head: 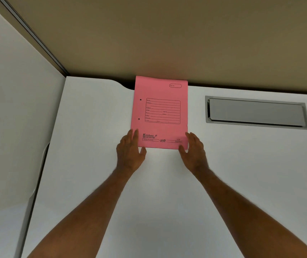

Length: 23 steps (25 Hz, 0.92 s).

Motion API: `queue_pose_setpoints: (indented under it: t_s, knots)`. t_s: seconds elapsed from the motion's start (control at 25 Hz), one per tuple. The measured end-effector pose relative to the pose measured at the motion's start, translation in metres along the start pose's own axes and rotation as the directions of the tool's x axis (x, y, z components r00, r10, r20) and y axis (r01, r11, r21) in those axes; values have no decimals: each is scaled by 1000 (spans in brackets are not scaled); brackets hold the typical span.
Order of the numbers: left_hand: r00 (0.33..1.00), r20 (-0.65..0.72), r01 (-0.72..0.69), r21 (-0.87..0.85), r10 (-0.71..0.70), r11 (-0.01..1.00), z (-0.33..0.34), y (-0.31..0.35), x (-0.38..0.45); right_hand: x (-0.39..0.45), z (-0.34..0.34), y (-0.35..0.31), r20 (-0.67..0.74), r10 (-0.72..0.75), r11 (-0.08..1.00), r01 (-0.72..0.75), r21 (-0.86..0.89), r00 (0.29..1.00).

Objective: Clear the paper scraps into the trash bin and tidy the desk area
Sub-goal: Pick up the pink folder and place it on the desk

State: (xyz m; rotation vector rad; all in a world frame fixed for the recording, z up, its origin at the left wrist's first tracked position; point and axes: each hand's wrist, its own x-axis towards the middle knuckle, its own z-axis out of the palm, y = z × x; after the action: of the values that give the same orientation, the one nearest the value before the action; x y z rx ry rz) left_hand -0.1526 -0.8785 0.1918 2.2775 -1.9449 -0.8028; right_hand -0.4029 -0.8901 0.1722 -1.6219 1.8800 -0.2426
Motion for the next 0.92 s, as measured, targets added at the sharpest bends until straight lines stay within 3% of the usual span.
queue_pose_setpoints:
  t_s: [0.16, 0.52, 0.92]
  knots:
    - [997, 27, -81, 119, 78, 990, 0, 7, -56, -60, -18, 2, 31, -58, 992, 61, -109, 998]
    - [992, 110, -87, 278, 58, 957, 34, 5, -239, -236, -28, 43, 106, -131, 966, 151, -208, 986]
    - [999, 47, 4, 239, -15, 971, 94, 5, -464, -445, -12, 113, 205, -176, 939, 226, -257, 963]
